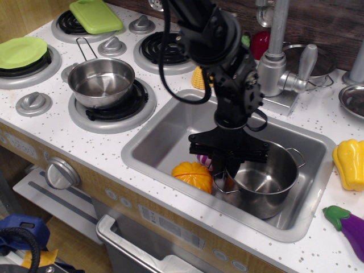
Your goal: Pick up pot from sink
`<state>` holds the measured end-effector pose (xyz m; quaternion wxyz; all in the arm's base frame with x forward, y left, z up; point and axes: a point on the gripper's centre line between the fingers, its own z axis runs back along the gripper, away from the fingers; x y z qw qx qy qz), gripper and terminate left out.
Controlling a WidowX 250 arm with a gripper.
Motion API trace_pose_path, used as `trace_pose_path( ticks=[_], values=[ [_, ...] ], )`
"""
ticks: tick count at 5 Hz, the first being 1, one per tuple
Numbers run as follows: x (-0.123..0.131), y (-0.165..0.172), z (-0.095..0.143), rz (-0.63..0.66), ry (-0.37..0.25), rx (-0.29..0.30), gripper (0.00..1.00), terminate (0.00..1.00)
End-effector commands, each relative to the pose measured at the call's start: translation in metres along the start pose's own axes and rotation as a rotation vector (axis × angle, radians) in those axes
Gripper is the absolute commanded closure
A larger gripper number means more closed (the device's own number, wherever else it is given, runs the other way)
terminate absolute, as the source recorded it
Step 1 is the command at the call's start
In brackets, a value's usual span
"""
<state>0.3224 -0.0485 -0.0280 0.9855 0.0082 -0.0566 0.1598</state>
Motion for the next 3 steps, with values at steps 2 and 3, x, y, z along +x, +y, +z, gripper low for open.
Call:
trace_pose_path(
  ticks=[2, 3],
  values=[
    [0.022, -0.005, 0.072, 0.044, -0.067, 0.056, 1.0, 0.0],
    [0.023, -0.006, 0.1, 0.069, -0.043, 0.055, 1.0, 0.0]
  ],
)
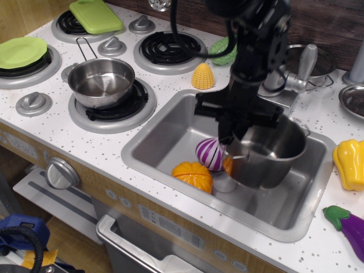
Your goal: Pick up pot from sink
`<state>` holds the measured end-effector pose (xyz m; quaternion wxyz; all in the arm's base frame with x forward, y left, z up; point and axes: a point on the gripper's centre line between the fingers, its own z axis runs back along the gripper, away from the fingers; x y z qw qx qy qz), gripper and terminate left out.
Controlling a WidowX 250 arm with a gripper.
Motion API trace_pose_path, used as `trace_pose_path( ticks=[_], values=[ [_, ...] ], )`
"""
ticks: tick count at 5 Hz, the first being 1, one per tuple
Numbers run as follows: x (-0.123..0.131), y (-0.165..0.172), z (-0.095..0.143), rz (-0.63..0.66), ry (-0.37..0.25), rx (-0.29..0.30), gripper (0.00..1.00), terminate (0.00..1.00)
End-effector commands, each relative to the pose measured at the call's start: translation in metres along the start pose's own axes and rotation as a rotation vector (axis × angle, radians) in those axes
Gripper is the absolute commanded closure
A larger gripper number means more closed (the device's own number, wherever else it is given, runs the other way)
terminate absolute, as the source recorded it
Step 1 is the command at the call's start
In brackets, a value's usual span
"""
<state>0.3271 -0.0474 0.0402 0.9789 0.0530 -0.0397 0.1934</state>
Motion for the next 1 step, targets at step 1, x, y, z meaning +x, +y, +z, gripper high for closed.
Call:
trace_pose_path(
  ticks=[1],
  values=[
    [0.0056, -0.0036, 0.0398, 0.009, -0.073, -0.031, 1.0, 1.0]
  ],
)
